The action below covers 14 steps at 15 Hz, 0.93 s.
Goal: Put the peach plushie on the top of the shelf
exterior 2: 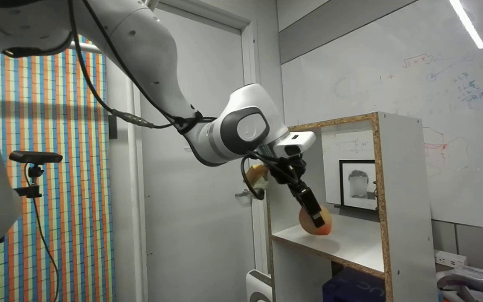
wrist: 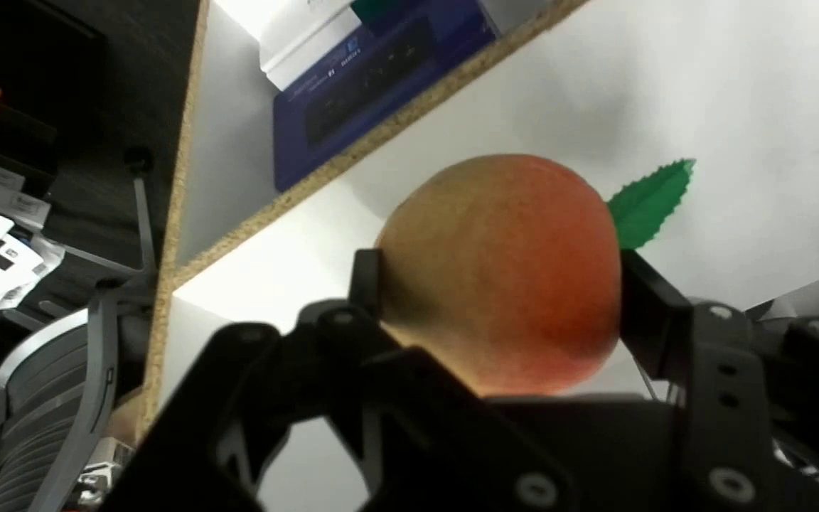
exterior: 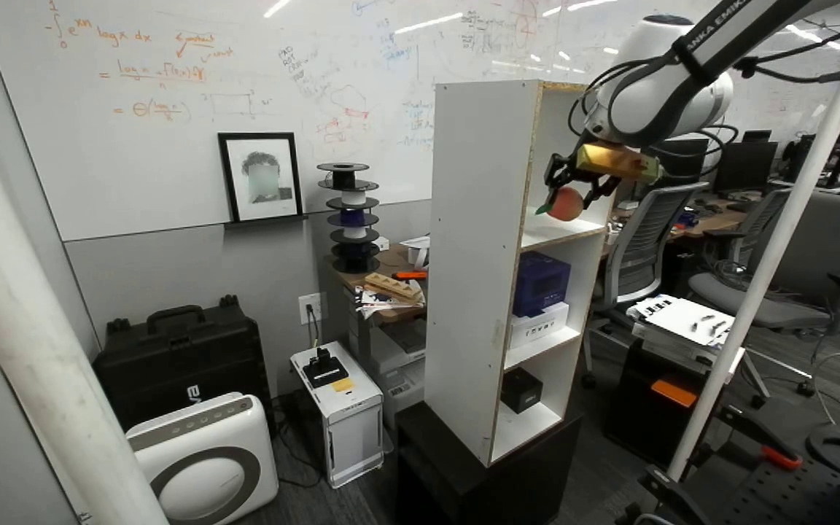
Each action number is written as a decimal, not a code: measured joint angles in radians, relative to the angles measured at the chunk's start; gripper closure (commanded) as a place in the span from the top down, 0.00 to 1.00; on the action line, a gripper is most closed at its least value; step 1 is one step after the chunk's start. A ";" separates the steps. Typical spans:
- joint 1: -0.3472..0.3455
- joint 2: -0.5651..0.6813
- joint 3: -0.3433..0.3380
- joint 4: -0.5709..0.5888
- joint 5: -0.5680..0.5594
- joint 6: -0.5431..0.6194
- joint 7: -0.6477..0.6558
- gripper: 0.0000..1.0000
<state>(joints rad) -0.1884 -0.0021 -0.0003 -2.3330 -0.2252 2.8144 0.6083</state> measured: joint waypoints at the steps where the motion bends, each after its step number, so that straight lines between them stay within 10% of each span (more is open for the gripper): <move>1: 0.010 -0.048 -0.006 -0.030 0.075 -0.052 -0.065 0.52; 7: 0.048 -0.377 -0.018 -0.144 0.186 -0.505 -0.255 0.52; 14: 0.016 -0.621 0.027 -0.048 0.008 -0.554 -0.251 0.52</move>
<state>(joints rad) -0.1727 -0.6234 0.0263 -2.3812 -0.2167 2.2609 0.3577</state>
